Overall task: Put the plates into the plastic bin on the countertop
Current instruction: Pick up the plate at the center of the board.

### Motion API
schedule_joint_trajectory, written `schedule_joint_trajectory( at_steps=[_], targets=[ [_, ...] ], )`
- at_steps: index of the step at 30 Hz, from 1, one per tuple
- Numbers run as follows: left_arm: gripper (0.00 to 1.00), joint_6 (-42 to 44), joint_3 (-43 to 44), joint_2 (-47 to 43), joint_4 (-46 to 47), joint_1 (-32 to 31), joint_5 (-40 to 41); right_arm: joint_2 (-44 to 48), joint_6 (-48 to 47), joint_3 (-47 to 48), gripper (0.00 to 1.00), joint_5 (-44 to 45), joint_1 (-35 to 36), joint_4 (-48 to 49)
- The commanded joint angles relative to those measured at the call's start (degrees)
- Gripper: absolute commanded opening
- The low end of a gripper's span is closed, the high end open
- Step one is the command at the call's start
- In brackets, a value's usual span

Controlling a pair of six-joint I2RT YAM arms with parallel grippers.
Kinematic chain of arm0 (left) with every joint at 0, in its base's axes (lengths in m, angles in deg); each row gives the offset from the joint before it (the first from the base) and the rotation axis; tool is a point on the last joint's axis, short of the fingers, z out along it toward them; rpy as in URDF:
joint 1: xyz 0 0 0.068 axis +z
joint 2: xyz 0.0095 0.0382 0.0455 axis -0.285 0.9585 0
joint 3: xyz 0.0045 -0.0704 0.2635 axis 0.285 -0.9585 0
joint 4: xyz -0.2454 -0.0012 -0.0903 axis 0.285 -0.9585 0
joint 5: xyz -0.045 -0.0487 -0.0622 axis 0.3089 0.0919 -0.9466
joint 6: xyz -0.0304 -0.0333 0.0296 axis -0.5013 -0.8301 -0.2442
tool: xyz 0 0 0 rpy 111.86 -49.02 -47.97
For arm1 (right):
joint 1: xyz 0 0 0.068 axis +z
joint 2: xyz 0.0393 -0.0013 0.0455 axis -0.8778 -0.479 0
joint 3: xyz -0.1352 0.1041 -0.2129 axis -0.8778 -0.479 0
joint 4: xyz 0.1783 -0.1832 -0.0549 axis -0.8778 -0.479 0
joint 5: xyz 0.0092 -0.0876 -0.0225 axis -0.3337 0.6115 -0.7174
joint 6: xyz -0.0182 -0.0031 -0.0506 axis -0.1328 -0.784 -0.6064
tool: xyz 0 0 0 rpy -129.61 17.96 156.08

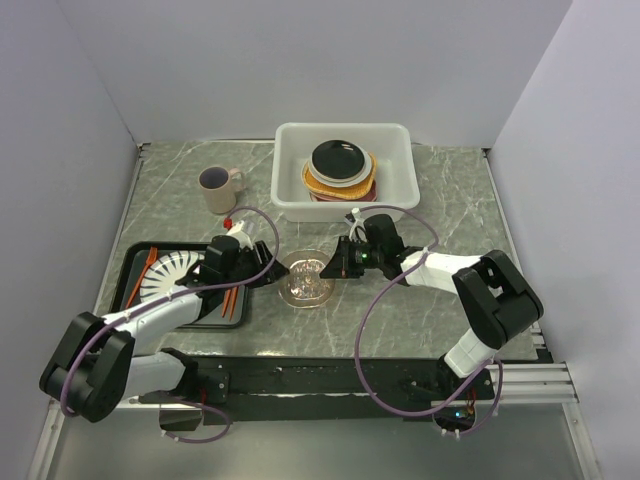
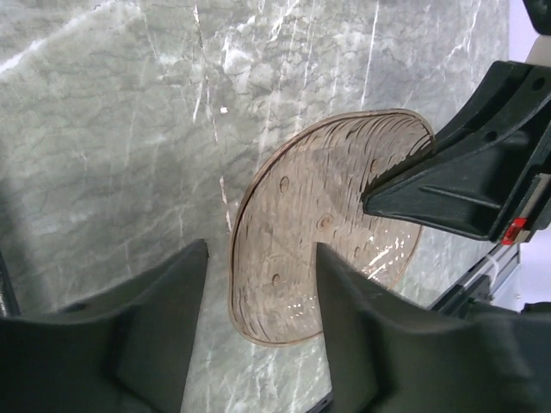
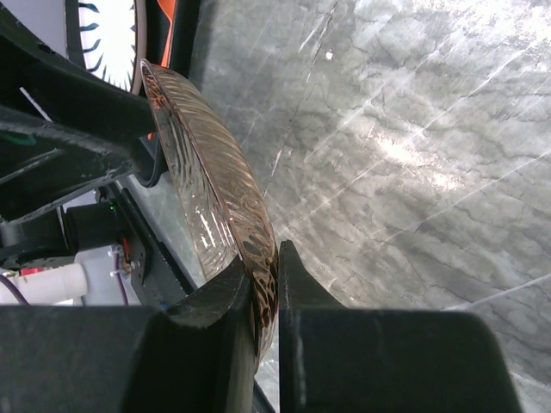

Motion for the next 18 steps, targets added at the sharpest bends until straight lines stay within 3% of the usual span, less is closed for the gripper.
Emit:
schedule_joint_trajectory(
  at_steps=[1, 6, 9, 18],
  targets=[
    [0.64, 0.48, 0.08, -1.23, 1.21, -0.13, 0.77, 1.26, -1.08, 0.54, 0.00, 0.31, 0.50, 1.97],
    [0.91, 0.57, -0.44, -2.28, 1.21, -0.05, 1.47, 1.35, -1.43, 0.89, 0.00, 0.23, 0.50, 1.88],
    [0.98, 0.92, -0.62, -3.07, 1.04, -0.05, 1.82, 1.26, -1.52, 1.41, 0.00, 0.40, 0.41, 1.45],
    [0.99, 1.19, -0.97, -5.18, 0.25, -0.05, 2.88, 1.43, -2.40, 4.05, 0.00, 1.10, 0.50, -1.02]
  ],
)
